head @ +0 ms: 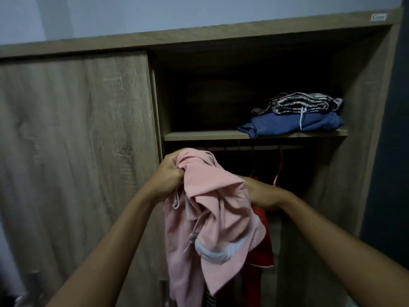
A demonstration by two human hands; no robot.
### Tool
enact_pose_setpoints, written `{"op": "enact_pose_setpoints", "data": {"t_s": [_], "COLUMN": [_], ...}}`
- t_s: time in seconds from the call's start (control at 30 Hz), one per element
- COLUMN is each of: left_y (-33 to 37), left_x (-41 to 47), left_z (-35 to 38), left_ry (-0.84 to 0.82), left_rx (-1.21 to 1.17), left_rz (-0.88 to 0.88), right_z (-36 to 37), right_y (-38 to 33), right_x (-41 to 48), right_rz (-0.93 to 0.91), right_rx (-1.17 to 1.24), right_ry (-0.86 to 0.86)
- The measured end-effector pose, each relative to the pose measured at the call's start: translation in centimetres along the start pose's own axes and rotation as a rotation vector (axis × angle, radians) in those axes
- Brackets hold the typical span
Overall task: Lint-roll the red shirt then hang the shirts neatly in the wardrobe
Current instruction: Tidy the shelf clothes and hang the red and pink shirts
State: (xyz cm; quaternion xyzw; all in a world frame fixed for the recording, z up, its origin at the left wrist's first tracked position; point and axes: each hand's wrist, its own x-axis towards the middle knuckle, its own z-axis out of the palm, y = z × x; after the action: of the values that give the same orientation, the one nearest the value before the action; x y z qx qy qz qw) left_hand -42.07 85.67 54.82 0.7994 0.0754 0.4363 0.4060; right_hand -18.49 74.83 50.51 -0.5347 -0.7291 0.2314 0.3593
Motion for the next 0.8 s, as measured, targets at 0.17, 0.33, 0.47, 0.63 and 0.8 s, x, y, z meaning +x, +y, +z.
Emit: {"op": "enact_pose_setpoints", "data": {"t_s": [0.17,0.33,0.47,0.63,0.8], "left_y": [-0.7,-1.7,-2.6,-3.9,-0.7], "left_x": [-0.1,0.6,1.0,1.1,-0.3], "left_z": [-0.2,0.1,1.1,1.9,5.3], "left_ry": [0.123,0.295,0.302,0.31,0.314], "left_rx": [-0.052,-0.089,0.099,0.17,0.298], "left_rz": [-0.032,-0.181,-0.255,-0.336,0.072], "right_z": [0.4,0.3,-0.2,-2.7,-2.1], "right_y": [-1.7,-3.4,-3.9,-5.5,-4.4], "right_x": [-1.1,-1.2,-0.3,0.9,1.6], "right_rz": [0.065,0.068,0.102,0.15,0.309], "right_rx": [0.48,0.106,0.169,0.448,0.499], "right_ry": [-0.075,-0.012,0.273,0.46,0.483]}}
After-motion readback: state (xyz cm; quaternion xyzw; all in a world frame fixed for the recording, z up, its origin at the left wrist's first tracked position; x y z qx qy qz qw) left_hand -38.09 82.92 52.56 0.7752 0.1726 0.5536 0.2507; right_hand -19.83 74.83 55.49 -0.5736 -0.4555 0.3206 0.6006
